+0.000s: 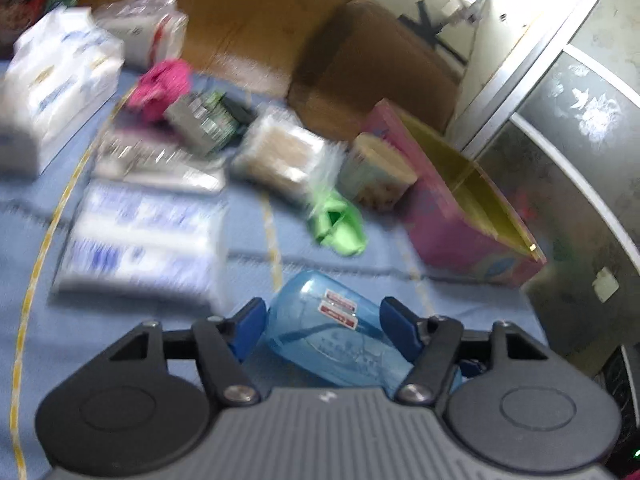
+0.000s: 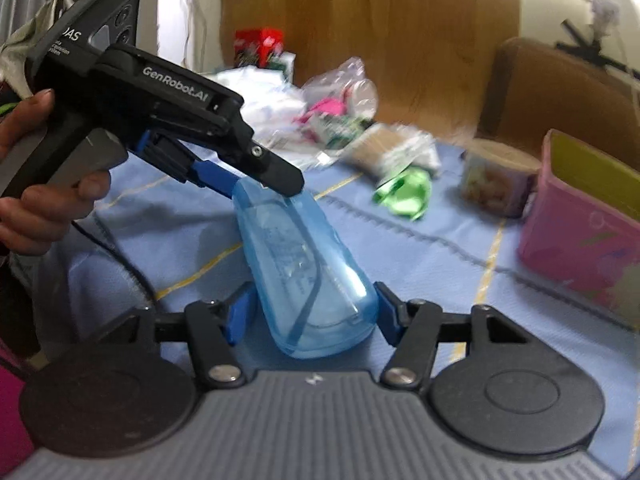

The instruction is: Organize soft objects

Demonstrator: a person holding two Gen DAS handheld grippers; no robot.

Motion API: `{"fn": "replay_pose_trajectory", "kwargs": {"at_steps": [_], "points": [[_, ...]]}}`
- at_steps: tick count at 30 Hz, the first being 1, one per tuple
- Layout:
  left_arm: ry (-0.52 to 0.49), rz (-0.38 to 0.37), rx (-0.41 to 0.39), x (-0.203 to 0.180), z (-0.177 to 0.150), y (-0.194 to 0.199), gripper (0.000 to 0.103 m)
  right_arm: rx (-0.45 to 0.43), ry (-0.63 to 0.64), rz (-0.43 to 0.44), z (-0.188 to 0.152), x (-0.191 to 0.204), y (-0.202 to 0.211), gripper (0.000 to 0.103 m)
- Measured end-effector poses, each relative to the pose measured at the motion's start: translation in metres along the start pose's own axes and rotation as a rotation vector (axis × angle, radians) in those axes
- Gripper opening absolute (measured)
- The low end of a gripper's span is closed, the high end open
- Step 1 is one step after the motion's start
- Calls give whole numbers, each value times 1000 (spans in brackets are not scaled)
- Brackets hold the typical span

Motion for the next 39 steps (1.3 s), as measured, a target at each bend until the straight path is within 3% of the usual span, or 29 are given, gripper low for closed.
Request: {"fn": "replay_pose_trajectory", "kwargs": {"at_steps": [5, 11, 18, 22, 25, 32, 39], "points": [[-96, -45, -84, -50, 52, -13, 64, -97, 100, -129, 34, -45, 14, 64], [-200, -119, -150, -125, 108, -55, 63, -129, 199, -320, 64, -133, 18, 64], [-236, -143, -109, -178, 117, -128, 57, -82, 152, -517, 64, -235, 18, 64], [-262, -106, -67, -181, 98, -147, 60, -30, 73, -648, 53, -277, 14, 80], [-307, -88, -83, -175, 88, -135, 66, -69, 33, -627, 50, -276, 23, 80], [-317, -104, -155, -151, 71, -72, 70, -227, 3, -607, 63, -234, 48, 82], [-289, -40, -216, -94, 48, -8, 70, -271, -26, -426, 78, -164, 28, 84]]}}
Point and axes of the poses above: each gripper's, at about its wrist camera, not at the fingertips, and y roughly against the way its jaws point, x to its left, z to its top, the point moved 10 cm from there along -y, roughly the way its jaws point
